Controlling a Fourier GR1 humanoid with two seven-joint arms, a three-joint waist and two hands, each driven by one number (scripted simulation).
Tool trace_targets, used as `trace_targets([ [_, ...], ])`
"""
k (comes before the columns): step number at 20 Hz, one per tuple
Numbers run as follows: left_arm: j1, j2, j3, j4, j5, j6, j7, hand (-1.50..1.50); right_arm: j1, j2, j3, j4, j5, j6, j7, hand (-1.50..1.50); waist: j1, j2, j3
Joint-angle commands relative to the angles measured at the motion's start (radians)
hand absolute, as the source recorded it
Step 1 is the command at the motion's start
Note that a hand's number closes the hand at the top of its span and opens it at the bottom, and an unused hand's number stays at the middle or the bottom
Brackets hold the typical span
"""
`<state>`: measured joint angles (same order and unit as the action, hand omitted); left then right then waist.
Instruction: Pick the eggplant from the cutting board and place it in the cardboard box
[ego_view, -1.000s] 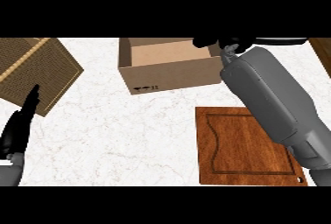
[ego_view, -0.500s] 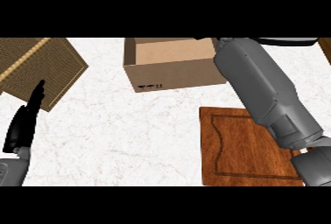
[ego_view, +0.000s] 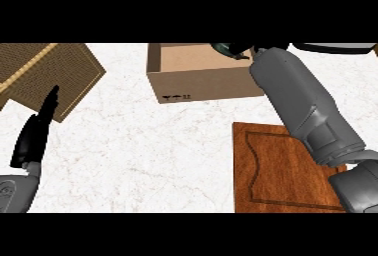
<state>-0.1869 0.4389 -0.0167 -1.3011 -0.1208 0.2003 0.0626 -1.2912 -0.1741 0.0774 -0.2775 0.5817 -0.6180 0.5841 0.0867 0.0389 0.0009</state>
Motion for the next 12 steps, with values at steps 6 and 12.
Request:
trace_targets([
  [6,0.002,0.005,0.006,-0.022,0.001,-0.016,0.005,0.0,-0.007,0.009,-0.081,0.05,-0.047,-0.108,-0.156,-1.5,0.012,-0.002,0.0],
  [12,0.029,-0.016,-0.003,-0.002,-0.022,0.005,-0.033,0.0,-0.007,-0.007,-0.137,0.0,-0.079,-0.26,-0.282,-1.5,-0.003,-0.007,0.0],
])
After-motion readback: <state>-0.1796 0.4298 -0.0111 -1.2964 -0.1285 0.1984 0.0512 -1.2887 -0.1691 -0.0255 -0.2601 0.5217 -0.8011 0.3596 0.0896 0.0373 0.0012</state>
